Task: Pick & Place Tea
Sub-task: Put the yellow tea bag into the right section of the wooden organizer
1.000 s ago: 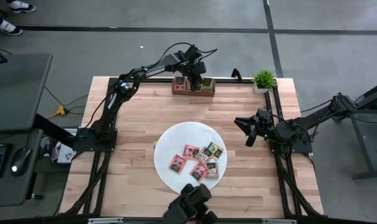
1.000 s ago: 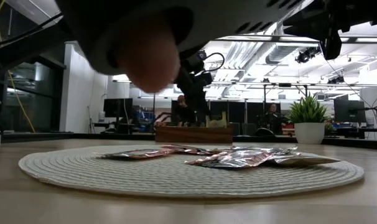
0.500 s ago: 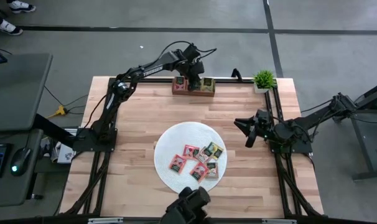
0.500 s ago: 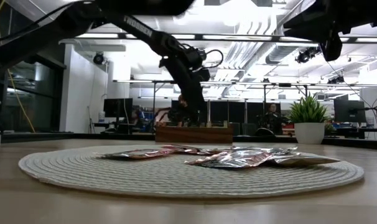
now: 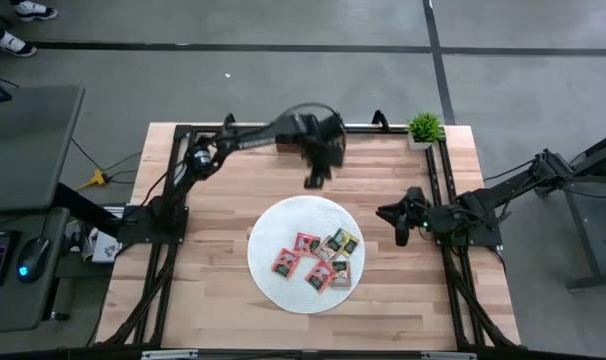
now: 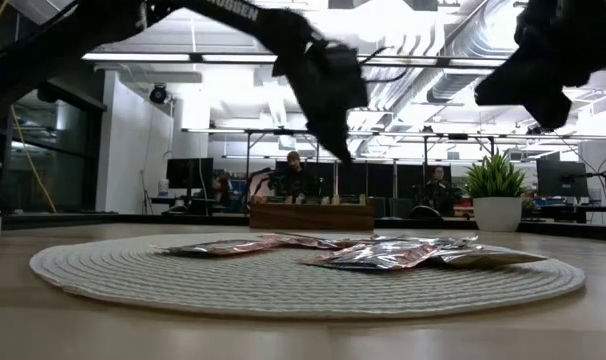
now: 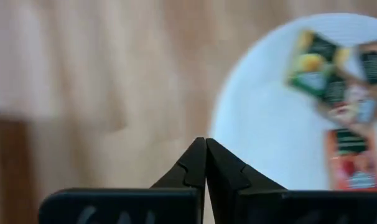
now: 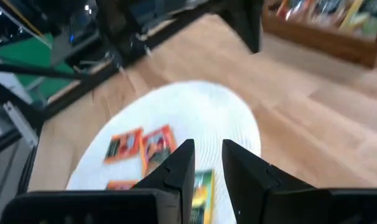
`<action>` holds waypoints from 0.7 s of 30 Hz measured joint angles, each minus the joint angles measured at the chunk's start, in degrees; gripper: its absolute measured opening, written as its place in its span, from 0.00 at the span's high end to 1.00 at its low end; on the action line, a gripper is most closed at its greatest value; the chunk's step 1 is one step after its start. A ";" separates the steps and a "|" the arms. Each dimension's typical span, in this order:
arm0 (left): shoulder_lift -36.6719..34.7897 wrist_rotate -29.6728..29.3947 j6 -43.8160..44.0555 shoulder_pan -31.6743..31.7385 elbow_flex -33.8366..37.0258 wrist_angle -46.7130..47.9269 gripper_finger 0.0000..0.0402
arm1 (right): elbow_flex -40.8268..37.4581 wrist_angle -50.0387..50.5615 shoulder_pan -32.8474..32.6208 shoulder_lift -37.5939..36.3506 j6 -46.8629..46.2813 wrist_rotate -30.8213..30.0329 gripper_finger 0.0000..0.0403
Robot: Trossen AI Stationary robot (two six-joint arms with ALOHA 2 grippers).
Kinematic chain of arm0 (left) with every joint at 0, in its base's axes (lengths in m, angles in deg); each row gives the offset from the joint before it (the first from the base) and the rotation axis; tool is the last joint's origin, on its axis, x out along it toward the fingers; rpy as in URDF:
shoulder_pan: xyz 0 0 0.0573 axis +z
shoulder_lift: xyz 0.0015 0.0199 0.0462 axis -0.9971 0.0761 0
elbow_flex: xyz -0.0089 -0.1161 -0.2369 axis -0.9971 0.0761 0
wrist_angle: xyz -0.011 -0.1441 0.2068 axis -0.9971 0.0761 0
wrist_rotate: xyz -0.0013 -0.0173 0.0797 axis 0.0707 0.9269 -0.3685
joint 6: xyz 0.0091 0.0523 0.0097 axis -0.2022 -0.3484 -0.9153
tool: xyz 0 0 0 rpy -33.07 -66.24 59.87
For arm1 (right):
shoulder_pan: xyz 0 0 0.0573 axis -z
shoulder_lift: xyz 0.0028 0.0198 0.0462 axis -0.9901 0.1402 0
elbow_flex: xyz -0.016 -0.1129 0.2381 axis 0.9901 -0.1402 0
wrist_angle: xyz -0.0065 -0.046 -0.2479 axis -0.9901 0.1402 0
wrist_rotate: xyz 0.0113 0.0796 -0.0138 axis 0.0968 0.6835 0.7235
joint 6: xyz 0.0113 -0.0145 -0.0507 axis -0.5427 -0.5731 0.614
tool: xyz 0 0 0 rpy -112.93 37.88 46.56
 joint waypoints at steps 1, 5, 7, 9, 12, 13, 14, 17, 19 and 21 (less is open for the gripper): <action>0.00 -0.05 0.05 -1.54 0.00 0.02 0.99 | -0.02 0.77 0.00 0.00 -0.75 0.71 0.81; 0.00 -0.34 0.95 -6.82 0.00 0.00 1.00 | -0.01 2.26 0.00 0.00 -1.70 3.51 0.81; 0.02 -0.84 1.30 -9.14 0.00 -0.16 1.00 | 0.00 3.26 0.00 0.53 -1.80 5.60 0.81; 0.02 -0.86 1.60 -11.21 0.00 -1.08 1.00 | -0.01 3.97 -0.02 1.78 -0.66 9.11 0.81; 0.02 -0.83 3.85 -13.73 0.00 -2.53 1.00 | -0.02 3.71 -0.04 5.22 0.46 14.22 0.81; 0.02 -0.74 5.33 -14.37 0.08 -3.25 1.00 | 0.00 3.38 -0.04 6.61 0.58 15.64 0.81; 0.02 -0.62 6.93 -14.91 0.52 -4.95 1.00 | -0.02 2.68 -0.04 8.09 0.61 16.84 0.81; 0.04 0.08 12.14 -15.71 3.05 -10.71 1.00 | -0.02 -0.73 -0.19 12.86 0.63 18.25 0.81; 0.07 1.09 14.73 -16.06 4.84 -13.35 1.00 | 0.00 -3.26 -0.88 15.84 0.16 17.59 0.81; 0.07 1.19 16.46 -16.32 6.68 -14.37 1.00 | 0.00 -4.71 -1.93 18.51 -3.50 15.77 0.81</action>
